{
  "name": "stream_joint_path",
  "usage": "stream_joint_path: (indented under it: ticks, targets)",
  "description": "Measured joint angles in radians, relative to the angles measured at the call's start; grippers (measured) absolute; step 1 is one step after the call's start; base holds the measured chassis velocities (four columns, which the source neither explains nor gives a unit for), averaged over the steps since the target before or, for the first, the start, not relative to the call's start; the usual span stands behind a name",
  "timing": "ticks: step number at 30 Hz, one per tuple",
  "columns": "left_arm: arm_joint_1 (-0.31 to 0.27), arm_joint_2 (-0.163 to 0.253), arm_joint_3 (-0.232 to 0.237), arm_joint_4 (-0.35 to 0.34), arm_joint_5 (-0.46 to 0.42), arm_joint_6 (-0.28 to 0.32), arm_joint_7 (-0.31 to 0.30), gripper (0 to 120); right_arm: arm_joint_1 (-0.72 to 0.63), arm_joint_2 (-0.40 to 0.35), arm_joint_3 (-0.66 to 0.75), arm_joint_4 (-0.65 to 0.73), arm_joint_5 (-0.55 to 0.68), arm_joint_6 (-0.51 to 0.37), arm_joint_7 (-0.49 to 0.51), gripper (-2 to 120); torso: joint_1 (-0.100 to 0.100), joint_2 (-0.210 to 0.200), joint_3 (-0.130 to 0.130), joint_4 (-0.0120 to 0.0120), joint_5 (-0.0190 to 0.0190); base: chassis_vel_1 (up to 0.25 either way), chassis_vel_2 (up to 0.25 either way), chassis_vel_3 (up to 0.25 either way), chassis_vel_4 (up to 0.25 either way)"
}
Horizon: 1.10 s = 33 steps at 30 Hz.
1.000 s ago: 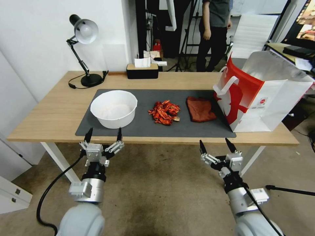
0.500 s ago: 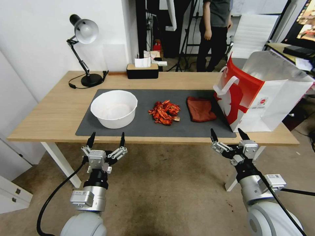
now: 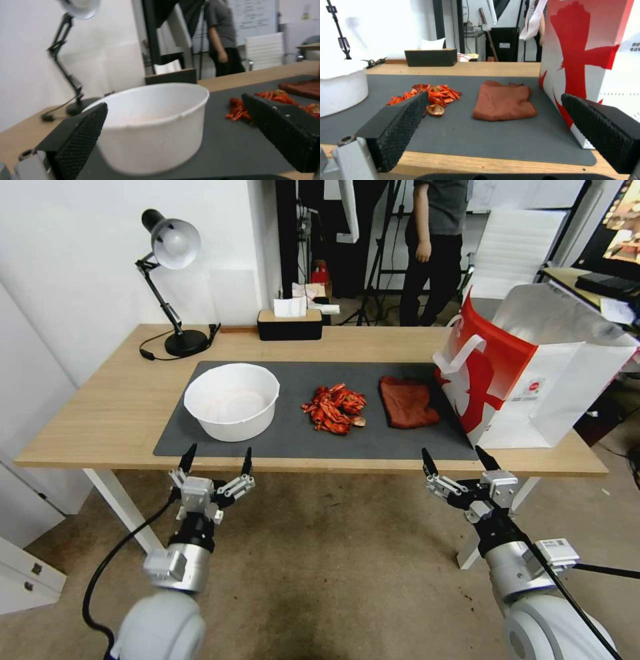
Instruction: Sweep shrimp from table into container with towel, then put container into takeout bag.
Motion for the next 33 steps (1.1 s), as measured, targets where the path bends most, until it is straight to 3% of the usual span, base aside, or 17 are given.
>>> stream_joint_path:
  ticks: [3,5,6,7,8,9,10,11,13,17,19,20,22,23,25,26,33]
  targets:
    - [-0.05,0.05,-0.001,0.023,-0.036,-0.006,0.046,100,-0.001,-0.002,0.001,-0.001,0.001,0.008,0.0,100,0.0,0.0,0.0,0.0001,-0.0003,0.0,0.0,0.0,0.0]
    - [-0.149,0.162,0.006,0.066,-0.105,-0.015,0.125,100,-0.003,-0.005,0.0,-0.003,0.003,0.014,0.0,100,0.0,0.0,0.0,-0.0004,-0.0001,0.0,0.0,0.0,0.0]
    - [-0.149,0.162,0.006,0.066,-0.105,-0.015,0.125,100,-0.003,-0.005,0.0,-0.003,0.003,0.014,0.0,100,0.0,0.0,0.0,-0.0004,-0.0001,0.0,0.0,0.0,0.0]
    - [-0.2,0.229,0.014,0.091,-0.143,-0.019,0.174,100,-0.003,-0.005,0.0,-0.004,0.004,0.019,0.001,100,0.0,0.0,0.0,-0.0004,-0.0002,0.0,0.0,0.0,0.0]
    - [-0.2,0.229,0.014,0.091,-0.143,-0.019,0.174,100,-0.003,-0.005,0.0,-0.004,0.004,0.019,0.001,100,0.0,0.0,0.0,-0.0004,-0.0002,0.0,0.0,0.0,0.0]
    - [-0.262,0.315,0.025,0.124,-0.194,-0.028,0.255,100,-0.003,-0.005,-0.002,-0.008,0.006,0.026,0.002,100,0.0,0.0,0.0,-0.0002,0.0,0.0,0.0,0.0,0.0]
    - [-0.298,0.362,0.034,0.143,-0.224,-0.033,0.309,100,-0.003,-0.005,-0.003,-0.01,0.007,0.033,0.004,100,0.0,0.0,0.0,-0.0002,0.0001,0.0,0.0,0.0,0.0]
    - [-0.298,0.362,0.034,0.143,-0.224,-0.033,0.309,100,-0.003,-0.005,-0.003,-0.01,0.007,0.033,0.004,100,0.0,0.0,0.0,-0.0002,0.0001,0.0,0.0,0.0,0.0]
    - [-0.367,0.469,0.052,0.186,-0.283,-0.035,0.437,100,0.004,-0.009,-0.009,-0.019,0.012,0.05,0.009,100,0.0,0.0,0.0,-0.0006,-0.0004,0.0,0.0,0.0,0.0]
    - [-0.398,0.539,0.049,0.214,-0.303,-0.032,0.557,100,0.021,-0.019,-0.024,-0.032,0.016,0.052,0.012,100,0.0,0.0,0.0,0.0003,0.0001,0.0,0.0,0.0,0.0]
    - [-0.479,0.627,0.056,0.25,-0.296,0.021,0.765,100,0.036,-0.032,-0.04,-0.049,0.019,0.052,0.015,100,0.0,0.0,0.0,0.0,0.0,0.0,0.0,0.0,0.0]
    - [-0.479,0.627,0.056,0.25,-0.296,0.021,0.765,100,0.036,-0.032,-0.04,-0.049,0.019,0.052,0.015,100,0.0,0.0,0.0,0.0,0.0,0.0,0.0,0.0,0.0]
    - [-0.548,0.682,0.068,0.28,-0.236,0.08,0.933,100,0.053,-0.048,-0.051,-0.062,0.023,0.052,0.02,100,0.0,0.0,0.0,0.0,0.0002,0.0,0.0,0.0,0.0]
    - [-0.548,0.682,0.068,0.28,-0.236,0.08,0.933,100,0.053,-0.048,-0.051,-0.062,0.023,0.052,0.02,100,0.0,0.0,0.0,0.0,0.0002,0.0,0.0,0.0,0.0]
    - [-0.64,0.713,0.107,0.304,-0.184,0.113,1.036,100,0.054,-0.054,-0.052,-0.065,0.026,0.053,0.022,100,0.0,0.0,0.0,0.0004,0.0,0.0,0.0,0.0,0.0]
    - [-0.64,0.713,0.107,0.304,-0.184,0.113,1.036,100,0.054,-0.054,-0.052,-0.065,0.026,0.053,0.022,100,0.0,0.0,0.0,0.0004,0.0,0.0,0.0,0.0,0.0]
    - [-0.878,0.72,0.283,0.372,-0.086,0.125,1.16,100,0.044,-0.044,-0.051,-0.067,0.023,0.066,0.023,100,0.0,0.0,0.0,-0.0003,0.0002,0.0,0.0,0.0,0.0]
